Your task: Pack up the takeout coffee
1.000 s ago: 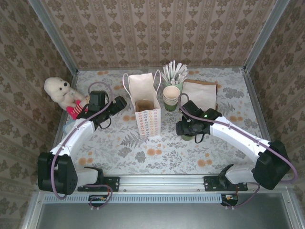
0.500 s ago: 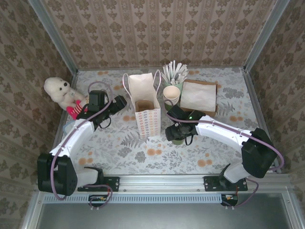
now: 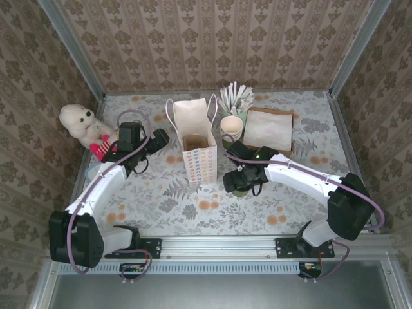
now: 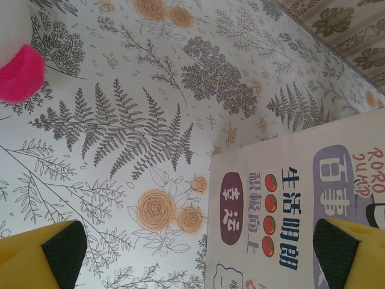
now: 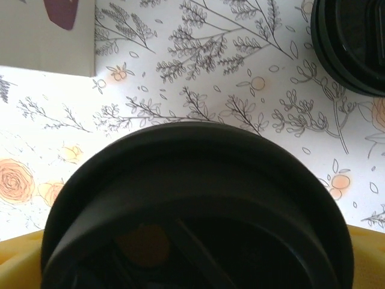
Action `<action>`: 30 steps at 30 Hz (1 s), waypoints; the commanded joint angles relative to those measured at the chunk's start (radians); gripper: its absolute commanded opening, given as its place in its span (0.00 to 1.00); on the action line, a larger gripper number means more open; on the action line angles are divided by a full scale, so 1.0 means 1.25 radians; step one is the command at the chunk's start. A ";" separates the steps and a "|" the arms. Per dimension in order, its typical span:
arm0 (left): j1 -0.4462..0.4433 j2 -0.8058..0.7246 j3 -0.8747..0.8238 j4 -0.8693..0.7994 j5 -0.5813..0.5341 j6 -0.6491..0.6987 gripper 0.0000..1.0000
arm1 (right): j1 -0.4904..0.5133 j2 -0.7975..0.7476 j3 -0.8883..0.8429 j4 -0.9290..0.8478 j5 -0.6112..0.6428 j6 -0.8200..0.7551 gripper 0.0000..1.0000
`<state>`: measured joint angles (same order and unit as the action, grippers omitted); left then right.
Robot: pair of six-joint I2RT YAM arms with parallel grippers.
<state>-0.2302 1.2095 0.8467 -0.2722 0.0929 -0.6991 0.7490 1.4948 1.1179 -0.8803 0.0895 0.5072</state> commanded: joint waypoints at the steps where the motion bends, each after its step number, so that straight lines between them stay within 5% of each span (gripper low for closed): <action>1: -0.006 -0.010 0.014 -0.020 -0.022 0.027 1.00 | -0.006 0.028 0.085 -0.122 -0.010 0.062 1.00; 6: -0.006 -0.006 0.014 -0.012 -0.039 0.044 1.00 | -0.021 0.075 0.166 -0.232 -0.051 0.100 1.00; 30: 0.001 0.039 0.028 -0.035 -0.055 0.045 1.00 | -0.044 0.137 0.243 -0.280 -0.103 0.120 1.00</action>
<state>-0.2302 1.2453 0.8536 -0.3016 0.0406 -0.6571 0.6971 1.6524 1.3968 -1.1797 -0.0349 0.6369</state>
